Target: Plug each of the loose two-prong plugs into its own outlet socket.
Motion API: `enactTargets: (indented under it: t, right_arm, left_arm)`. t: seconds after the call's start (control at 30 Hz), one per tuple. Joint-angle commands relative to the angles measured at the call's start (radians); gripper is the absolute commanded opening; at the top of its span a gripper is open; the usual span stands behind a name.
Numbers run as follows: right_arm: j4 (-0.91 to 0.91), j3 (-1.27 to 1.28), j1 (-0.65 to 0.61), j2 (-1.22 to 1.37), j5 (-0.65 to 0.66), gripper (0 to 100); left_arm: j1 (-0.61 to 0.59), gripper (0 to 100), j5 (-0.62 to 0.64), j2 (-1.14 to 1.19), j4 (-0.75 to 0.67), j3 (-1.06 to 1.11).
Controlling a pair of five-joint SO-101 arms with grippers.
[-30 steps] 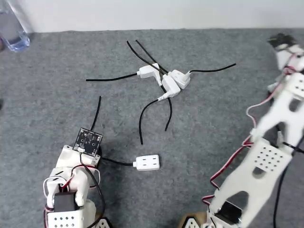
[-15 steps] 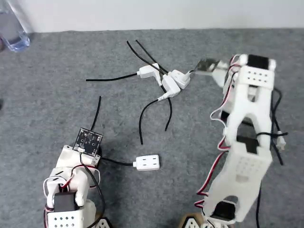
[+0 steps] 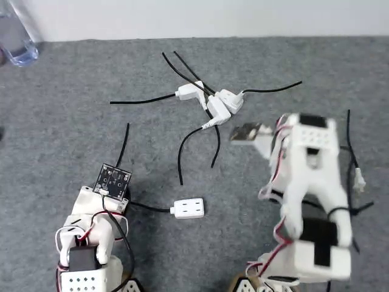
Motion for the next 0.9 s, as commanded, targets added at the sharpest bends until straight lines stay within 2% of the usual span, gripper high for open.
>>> enactTargets:
  t: [0.0, 0.13, 0.3, 0.67, 0.87]
  right_arm:
    - [-0.128, 0.226, -0.062, -0.186, 0.008, 1.0]
    - [-0.213, 0.425, -0.125, -0.340, 0.009, 1.0]
    - [-0.300, 0.565, -0.137, -0.443, 0.054, 1.0]
    - [-0.426, 0.589, -0.139, -0.441, 0.081, 1.0]
    - [-0.495, 0.611, -0.130, -0.334, 0.074, 2.6]
  left_arm:
    - [-0.005, 19, 0.003, -0.005, -0.023, -0.005]
    - [-0.005, 19, 0.003, -0.005, -0.023, -0.005]
    - [-0.005, 19, 0.003, -0.005, -0.023, -0.005]
    - [-0.005, 19, 0.003, -0.005, -0.023, -0.005]
    - [-0.005, 19, 0.003, -0.005, -0.023, -0.005]
